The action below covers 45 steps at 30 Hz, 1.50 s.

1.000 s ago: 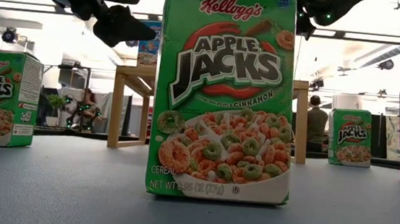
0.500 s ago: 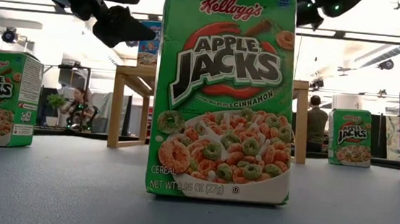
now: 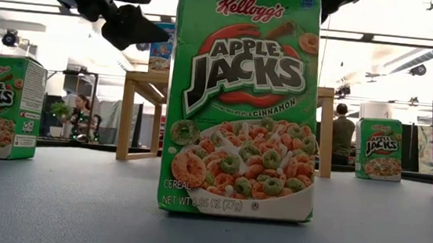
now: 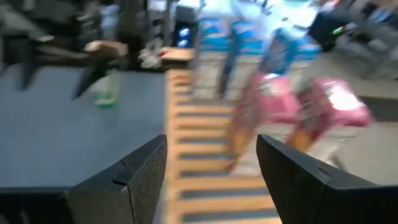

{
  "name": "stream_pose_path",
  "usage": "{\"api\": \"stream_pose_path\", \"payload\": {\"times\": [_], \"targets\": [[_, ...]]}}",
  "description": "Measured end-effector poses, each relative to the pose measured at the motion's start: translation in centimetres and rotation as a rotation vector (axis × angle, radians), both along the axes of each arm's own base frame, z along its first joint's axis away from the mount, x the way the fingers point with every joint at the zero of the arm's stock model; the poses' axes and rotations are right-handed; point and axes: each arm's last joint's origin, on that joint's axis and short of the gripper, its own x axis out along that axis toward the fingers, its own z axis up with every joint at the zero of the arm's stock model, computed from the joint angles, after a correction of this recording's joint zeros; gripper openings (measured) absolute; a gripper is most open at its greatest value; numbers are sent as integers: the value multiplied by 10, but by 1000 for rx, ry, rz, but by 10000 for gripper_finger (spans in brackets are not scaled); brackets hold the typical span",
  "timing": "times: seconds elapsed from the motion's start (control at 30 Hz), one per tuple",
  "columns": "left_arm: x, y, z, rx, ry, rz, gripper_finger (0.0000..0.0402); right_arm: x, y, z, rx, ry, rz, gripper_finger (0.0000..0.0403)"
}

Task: Stack cereal on shelf
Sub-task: Put the pink cereal box on the shelf aligned with the other pink cereal boxes

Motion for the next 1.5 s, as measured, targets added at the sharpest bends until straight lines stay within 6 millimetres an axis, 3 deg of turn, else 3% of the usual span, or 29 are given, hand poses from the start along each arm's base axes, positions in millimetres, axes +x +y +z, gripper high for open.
{"api": "stream_pose_path", "payload": {"times": [0.27, 0.47, 1.0, 1.5], "targets": [[1, 0, 3, 19, -31, -9, 354, -11, 51, -4, -13, 176, -68, 233], [1, 0, 4, 16, -44, -10, 354, -17, 83, -11, 78, 342, -98, 233], [2, -1, 6, 8, -62, -8, 354, -32, 143, -50, 293, 930, -298, 233], [2, -2, 6, -13, -60, -6, 354, -37, 181, -71, 291, 1003, -305, 233]]}}
